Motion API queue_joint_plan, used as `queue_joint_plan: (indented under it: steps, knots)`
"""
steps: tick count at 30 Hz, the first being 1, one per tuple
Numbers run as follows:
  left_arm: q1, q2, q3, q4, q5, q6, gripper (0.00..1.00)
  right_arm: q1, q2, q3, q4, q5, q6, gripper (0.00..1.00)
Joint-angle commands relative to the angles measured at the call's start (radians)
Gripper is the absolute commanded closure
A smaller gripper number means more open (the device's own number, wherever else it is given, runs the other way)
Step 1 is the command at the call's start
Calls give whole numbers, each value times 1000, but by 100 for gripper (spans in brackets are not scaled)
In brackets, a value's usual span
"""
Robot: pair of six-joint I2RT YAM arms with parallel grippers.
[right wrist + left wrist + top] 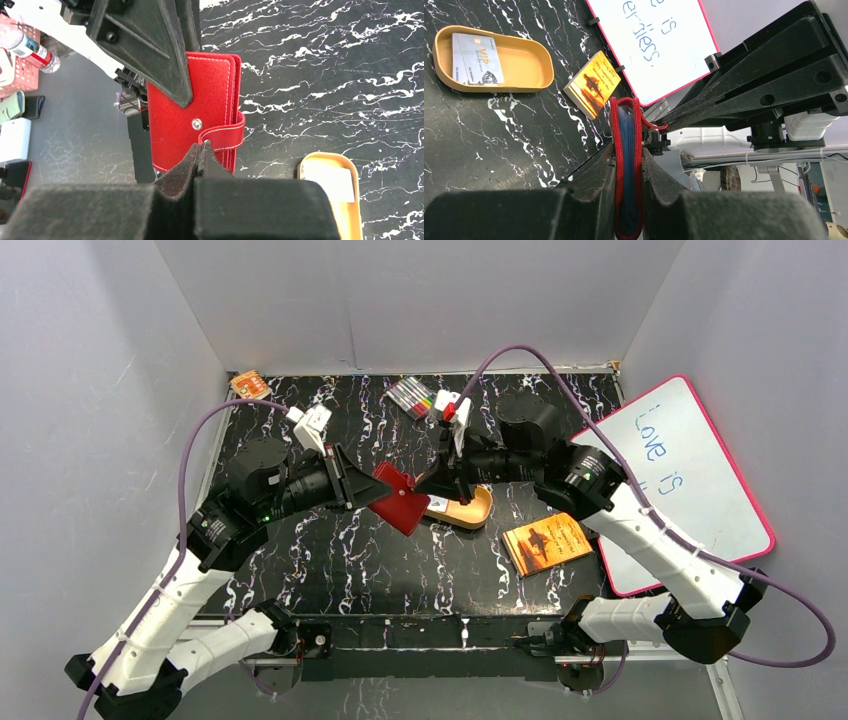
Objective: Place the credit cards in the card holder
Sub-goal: Close the card holder at the center of the board.
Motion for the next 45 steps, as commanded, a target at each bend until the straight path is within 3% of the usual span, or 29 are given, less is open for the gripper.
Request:
queue_joint_plan:
  steps: [1, 18, 33, 45]
  knots:
    - [3, -3, 26, 37, 1, -9, 100, 10, 8, 3, 99, 3, 45, 100]
    - [3, 28, 48, 9, -36, -3, 100, 21, 56, 36, 53, -2, 26, 100]
    - [3, 22, 34, 22, -33, -16, 100, 55, 86, 61, -24, 103, -40, 100]
    - [2, 12, 13, 24, -33, -18, 100, 63, 67, 38, 51, 66, 25, 100]
